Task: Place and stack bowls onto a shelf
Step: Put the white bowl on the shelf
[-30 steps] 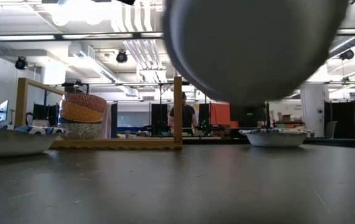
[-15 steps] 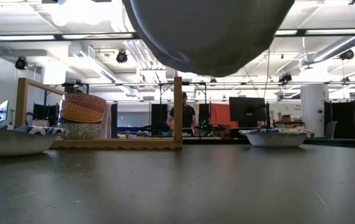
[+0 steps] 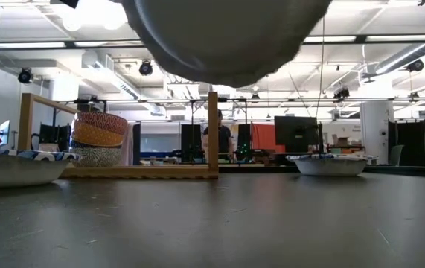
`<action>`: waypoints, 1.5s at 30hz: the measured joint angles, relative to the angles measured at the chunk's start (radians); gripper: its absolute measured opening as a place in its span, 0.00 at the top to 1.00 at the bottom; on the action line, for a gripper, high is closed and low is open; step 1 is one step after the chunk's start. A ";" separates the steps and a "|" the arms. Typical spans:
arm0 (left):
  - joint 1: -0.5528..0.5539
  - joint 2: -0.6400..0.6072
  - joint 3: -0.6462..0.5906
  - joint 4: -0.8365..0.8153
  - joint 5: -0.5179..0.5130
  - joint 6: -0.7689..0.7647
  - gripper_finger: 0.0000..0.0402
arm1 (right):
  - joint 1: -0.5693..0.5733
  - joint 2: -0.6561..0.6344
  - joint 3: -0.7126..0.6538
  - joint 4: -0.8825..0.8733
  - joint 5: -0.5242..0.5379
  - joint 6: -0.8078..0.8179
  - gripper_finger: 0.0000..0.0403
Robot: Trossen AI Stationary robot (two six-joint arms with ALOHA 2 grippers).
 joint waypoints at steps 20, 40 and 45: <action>0.002 0.000 0.000 -0.005 0.047 -0.078 1.00 | -0.020 -0.001 0.047 -0.083 0.057 0.037 0.61; 0.066 -0.091 0.126 -0.707 -0.442 -0.059 1.00 | -0.236 -0.003 0.155 -0.707 0.244 0.168 0.54; 0.085 -0.088 0.170 -0.836 -0.725 -0.099 1.00 | -0.284 -0.003 0.132 -0.721 0.245 0.134 0.54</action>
